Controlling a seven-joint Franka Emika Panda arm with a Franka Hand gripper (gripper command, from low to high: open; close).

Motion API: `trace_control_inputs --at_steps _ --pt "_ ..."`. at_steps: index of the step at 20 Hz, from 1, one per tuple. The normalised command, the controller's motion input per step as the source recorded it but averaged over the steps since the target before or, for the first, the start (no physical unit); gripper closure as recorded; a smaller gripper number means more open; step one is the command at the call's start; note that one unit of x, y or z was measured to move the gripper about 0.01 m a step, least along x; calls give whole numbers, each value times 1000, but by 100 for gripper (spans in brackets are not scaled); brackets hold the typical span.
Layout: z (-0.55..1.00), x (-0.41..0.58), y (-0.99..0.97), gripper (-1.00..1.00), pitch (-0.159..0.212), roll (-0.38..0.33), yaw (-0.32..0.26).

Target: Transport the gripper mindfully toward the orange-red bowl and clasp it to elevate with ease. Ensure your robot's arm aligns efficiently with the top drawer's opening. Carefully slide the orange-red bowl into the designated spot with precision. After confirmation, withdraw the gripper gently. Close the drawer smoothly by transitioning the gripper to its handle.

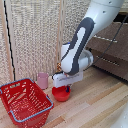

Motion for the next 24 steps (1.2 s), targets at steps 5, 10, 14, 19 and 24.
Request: trace_control_inputs --at_steps 5,10,14,19,24 --pt "659 48 -166 100 19 69 11" --pt "622 190 -136 100 44 48 6" --pt "636 303 -114 100 77 13 9" --pt "661 466 -96 100 92 0 0" --pt "733 595 -118 100 107 0 0"
